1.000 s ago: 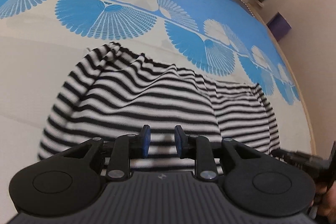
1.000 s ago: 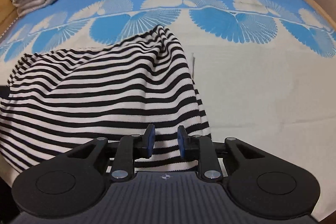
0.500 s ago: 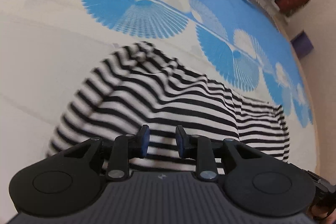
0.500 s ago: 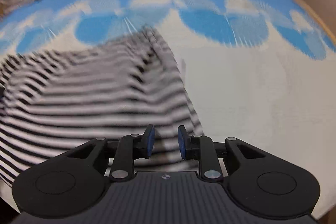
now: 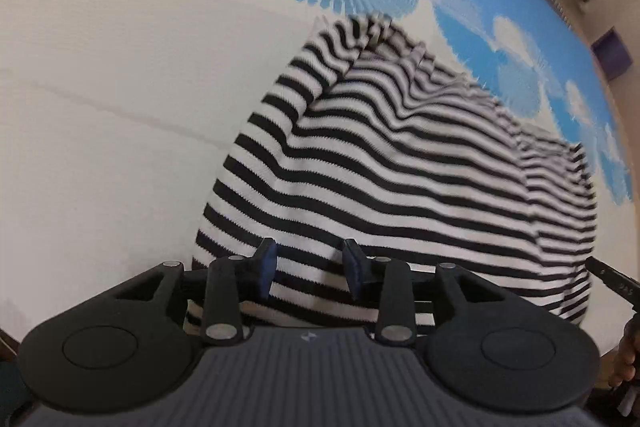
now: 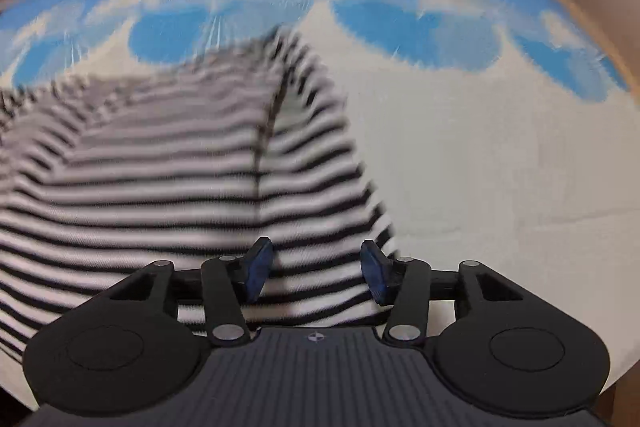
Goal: Fold small clothes
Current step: 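Release the folded top and smooth it with both grippers open, then lower the left gripper onto the striped bundle edge and close it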
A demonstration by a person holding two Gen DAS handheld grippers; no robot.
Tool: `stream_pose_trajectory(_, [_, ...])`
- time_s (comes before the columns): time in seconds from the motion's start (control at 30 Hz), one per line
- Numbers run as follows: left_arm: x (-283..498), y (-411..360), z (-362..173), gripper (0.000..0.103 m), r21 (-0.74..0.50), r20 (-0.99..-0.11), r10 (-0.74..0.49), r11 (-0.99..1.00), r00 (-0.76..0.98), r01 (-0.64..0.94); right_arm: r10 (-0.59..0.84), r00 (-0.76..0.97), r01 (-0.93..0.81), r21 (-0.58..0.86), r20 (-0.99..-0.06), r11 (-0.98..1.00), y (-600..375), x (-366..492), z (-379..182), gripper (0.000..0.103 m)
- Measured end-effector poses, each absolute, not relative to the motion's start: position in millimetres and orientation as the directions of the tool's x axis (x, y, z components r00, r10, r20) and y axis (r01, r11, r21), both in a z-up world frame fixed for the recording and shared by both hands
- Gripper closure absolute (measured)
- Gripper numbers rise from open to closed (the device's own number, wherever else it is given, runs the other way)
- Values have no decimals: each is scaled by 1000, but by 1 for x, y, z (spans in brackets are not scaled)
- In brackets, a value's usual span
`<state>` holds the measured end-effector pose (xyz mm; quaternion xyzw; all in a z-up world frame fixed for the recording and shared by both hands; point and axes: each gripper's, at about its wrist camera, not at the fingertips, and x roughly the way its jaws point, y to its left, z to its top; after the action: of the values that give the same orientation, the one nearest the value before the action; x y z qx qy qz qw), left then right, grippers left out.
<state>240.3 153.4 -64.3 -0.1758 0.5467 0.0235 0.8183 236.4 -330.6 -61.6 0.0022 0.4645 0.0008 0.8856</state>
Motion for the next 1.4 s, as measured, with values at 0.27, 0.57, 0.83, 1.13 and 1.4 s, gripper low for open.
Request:
stream_pose_trajectory(0.27, [213,165,-56,48,-425,-866,-261,833,425,-353,-5,809,11,7,-587,1000,-357,189,8,50])
stream_pose_trajectory(0.57, [206,173,-84,39,-336,-934,-229,825,274,-454,-21,788,51,32,-616,998,-367,177,-3,49])
stream_pose_trajectory(0.83, [189,184,-97,29,-321,-937,-218,842,272,-432,-9,784,53,53,-621,997,-368,175,-3,49])
stream_pose_trajectory(1.13, [180,195,-103,24,-343,-936,-252,801,245,-491,-8,778,68,70,-628,995,-370,175,-6,49])
stream_pose_trajectory(1.4, [188,191,-101,20,-349,-932,-220,764,289,-543,-9,774,57,55,-633,997,-368,176,-7,49])
